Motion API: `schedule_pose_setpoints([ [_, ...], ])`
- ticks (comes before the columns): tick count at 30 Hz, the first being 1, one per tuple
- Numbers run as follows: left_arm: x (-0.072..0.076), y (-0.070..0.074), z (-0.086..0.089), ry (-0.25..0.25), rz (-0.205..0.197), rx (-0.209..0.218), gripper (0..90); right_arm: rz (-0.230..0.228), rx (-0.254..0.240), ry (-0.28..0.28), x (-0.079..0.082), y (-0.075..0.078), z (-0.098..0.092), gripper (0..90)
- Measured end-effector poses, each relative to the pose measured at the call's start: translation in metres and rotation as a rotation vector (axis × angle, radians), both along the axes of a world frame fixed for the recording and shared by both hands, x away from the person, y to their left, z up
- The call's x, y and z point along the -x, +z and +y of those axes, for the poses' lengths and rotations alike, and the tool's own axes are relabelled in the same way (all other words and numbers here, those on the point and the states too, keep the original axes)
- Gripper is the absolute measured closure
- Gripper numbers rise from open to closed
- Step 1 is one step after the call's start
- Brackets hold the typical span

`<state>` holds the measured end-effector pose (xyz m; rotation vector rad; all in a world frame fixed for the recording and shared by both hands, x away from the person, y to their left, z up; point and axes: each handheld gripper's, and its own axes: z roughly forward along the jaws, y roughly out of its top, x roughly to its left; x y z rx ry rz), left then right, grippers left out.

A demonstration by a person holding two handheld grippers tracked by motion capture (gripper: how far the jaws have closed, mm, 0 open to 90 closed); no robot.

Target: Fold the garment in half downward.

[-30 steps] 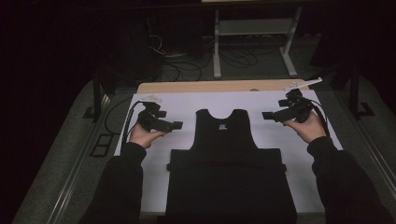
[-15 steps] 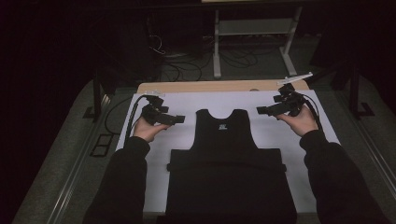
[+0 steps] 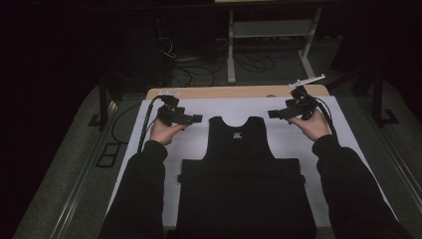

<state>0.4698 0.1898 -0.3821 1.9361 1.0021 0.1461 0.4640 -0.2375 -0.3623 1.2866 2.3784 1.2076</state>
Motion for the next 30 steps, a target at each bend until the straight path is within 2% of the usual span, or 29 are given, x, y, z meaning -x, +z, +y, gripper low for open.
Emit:
schedule_pose_setpoints([
  [3,-0.005,-0.003,-0.004,0.007,-0.004,0.005,0.0,0.007,0.01,0.0,-0.004,-0.002,0.001,0.0],
  [8,-0.011,-0.012,-0.011,-0.001,0.023,-0.016,0.0,0.008,0.013,0.002,-0.01,-0.003,0.003,0.3],
  [11,-0.015,-0.017,-0.015,0.003,0.04,-0.001,0.0,0.006,0.005,-0.002,-0.012,-0.004,0.004,1.2],
  [13,-0.017,-0.02,-0.018,0.0,0.049,0.02,0.0,0.011,0.005,-0.01,-0.014,-0.006,0.004,1.2],
  [17,-0.021,-0.023,-0.023,0.003,0.054,0.02,0.0,0.016,0.004,-0.026,-0.02,-0.013,0.005,1.1],
  [20,-0.023,-0.026,-0.025,0.016,0.06,0.035,0.0,0.025,0.007,-0.032,-0.023,-0.017,0.006,1.1],
  [23,-0.026,-0.031,-0.028,0.022,0.062,0.028,0.0,0.031,0.012,-0.04,-0.027,-0.02,0.006,1.1],
  [30,-0.03,-0.045,-0.035,0.026,0.096,0.023,0.0,0.051,0.012,-0.054,-0.036,-0.034,0.008,2.1],
])
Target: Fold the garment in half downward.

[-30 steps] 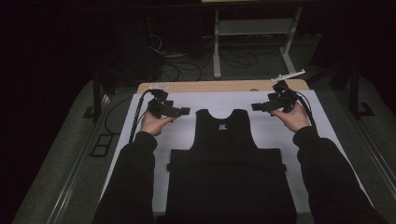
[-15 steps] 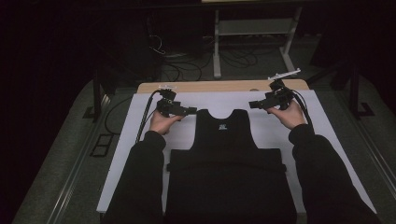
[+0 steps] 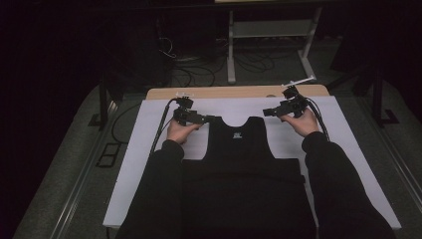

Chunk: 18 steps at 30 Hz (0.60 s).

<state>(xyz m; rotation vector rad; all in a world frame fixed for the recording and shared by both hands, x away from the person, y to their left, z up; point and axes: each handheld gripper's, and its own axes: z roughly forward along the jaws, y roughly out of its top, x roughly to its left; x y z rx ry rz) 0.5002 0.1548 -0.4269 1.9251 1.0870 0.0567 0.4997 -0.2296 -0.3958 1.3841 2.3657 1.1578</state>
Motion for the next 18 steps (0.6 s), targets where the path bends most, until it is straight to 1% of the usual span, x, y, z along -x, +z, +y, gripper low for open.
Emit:
schedule_pose_setpoints([
  [3,-0.001,-0.005,-0.002,-0.001,0.013,-0.003,0.0,0.02,0.006,0.006,-0.003,-0.008,0.003,3.6],
  [6,-0.002,-0.008,-0.004,-0.004,0.015,-0.01,0.0,0.041,0.013,0.016,-0.005,-0.015,0.007,5.2],
  [8,-0.002,-0.01,-0.005,-0.007,0.018,-0.012,0.0,0.055,0.006,0.022,-0.006,-0.019,0.008,7.1],
  [11,-0.002,-0.014,-0.006,-0.012,0.027,-0.002,0.0,0.079,-0.027,0.03,-0.007,-0.025,0.01,11.1],
  [12,-0.002,-0.015,-0.007,-0.011,0.029,0.003,0.3,0.088,-0.029,0.034,-0.007,-0.027,0.011,11.8],
  [14,-0.002,-0.017,-0.008,-0.017,0.031,-0.005,1.0,0.091,-0.013,0.046,-0.008,-0.03,0.015,12.4],
  [18,-0.002,-0.018,-0.01,-0.022,0.031,0.006,3.8,0.102,-0.001,0.05,-0.007,-0.035,0.021,13.2],
])
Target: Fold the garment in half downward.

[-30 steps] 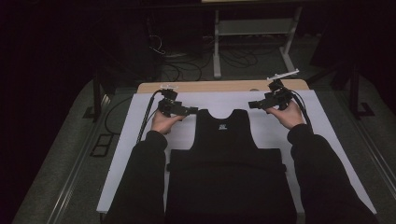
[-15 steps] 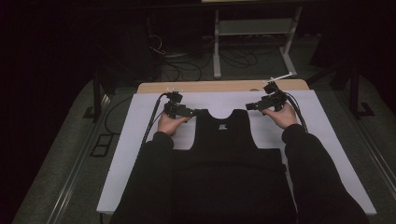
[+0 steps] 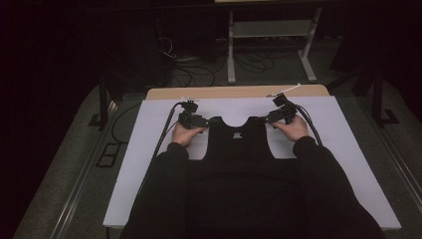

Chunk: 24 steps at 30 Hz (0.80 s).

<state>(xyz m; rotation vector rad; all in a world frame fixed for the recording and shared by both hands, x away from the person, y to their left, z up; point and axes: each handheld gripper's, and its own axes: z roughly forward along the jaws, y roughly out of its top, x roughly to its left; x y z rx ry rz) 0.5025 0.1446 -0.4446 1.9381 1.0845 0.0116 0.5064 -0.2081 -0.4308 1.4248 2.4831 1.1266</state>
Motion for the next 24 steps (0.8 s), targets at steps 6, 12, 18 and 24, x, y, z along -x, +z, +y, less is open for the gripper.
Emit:
schedule_pose_setpoints([
  [6,0.0009,-0.0004,-0.0021,-0.009,0.013,0.003,13.2,-0.003,0.014,-0.018,0.0012,-0.0039,0.008,15.7],
  [12,0.0008,-0.0021,-0.0055,-0.01,0.039,-0.011,21.4,-0.02,0.019,-0.045,0.0016,-0.0047,0.0095,30.4],
  [18,0.0005,-0.0016,-0.0064,0.026,0.036,-0.017,42.1,-0.019,0.029,-0.059,0.0013,-0.0067,0.0111,46.6],
  [24,-0.0008,-0.002,-0.0101,0.027,0.061,-0.027,54.9,-0.008,0.038,-0.076,0.0005,-0.0087,0.0117,65.2],
])
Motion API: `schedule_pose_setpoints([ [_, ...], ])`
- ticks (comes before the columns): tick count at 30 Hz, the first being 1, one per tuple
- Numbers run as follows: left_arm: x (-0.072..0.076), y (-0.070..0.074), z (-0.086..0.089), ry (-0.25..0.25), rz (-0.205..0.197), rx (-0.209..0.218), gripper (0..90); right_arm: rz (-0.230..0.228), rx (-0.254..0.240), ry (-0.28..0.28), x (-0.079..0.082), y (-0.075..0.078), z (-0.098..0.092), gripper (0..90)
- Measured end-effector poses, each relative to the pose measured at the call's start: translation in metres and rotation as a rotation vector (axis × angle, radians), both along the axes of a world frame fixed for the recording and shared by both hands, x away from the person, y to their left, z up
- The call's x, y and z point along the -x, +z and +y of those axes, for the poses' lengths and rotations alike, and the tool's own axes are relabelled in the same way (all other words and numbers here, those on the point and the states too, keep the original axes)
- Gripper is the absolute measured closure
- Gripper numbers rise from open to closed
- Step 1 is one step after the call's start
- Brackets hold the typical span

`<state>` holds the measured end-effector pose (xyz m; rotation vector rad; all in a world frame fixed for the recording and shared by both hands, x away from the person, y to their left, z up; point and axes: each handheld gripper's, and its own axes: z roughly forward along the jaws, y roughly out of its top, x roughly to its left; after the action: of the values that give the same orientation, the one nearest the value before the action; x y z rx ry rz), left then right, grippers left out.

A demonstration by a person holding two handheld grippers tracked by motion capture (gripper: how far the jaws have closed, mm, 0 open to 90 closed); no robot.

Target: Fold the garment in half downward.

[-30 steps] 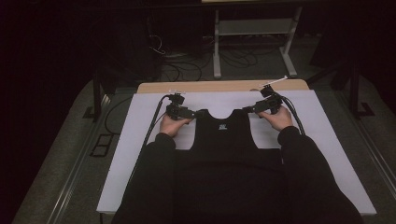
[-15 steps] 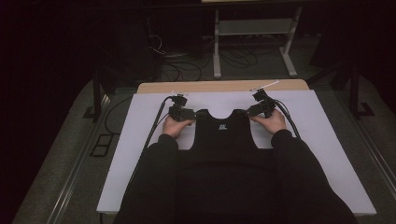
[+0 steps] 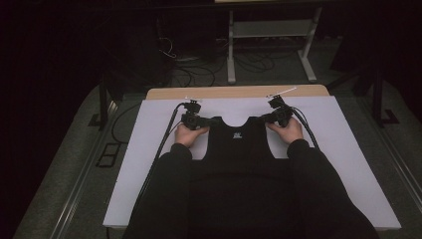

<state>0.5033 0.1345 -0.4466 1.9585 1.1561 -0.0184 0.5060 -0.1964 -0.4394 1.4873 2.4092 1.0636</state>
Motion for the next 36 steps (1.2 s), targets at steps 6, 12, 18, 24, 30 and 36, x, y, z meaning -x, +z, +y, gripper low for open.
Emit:
schedule_pose_setpoints([
  [6,0.0,-0.002,-0.007,0.016,-0.002,-0.03,68.2,0.005,-0.002,0.016,0.0,0.001,-0.001,79.7],
  [12,0.0,-0.001,-0.009,0.021,-0.013,-0.08,79.3,0.01,0.004,0.022,0.001,0.002,-0.001,82.3],
  [18,0.001,-0.001,-0.011,0.015,-0.023,-0.103,85.5,0.006,0.003,0.027,0.002,0.003,-0.002,83.3],
  [24,0.004,0.007,-0.011,0.007,-0.027,-0.106,86.4,0.008,-0.004,0.03,0.005,0.008,-0.003,83.8],
  [30,0.01,0.015,-0.012,0.002,-0.042,-0.102,86.7,-0.008,-0.013,0.04,0.012,0.018,-0.003,83.8],
  [36,0.02,0.02,-0.016,-0.015,-0.065,-0.113,86.9,-0.031,-0.037,0.029,0.024,0.024,-0.006,83.8],
])
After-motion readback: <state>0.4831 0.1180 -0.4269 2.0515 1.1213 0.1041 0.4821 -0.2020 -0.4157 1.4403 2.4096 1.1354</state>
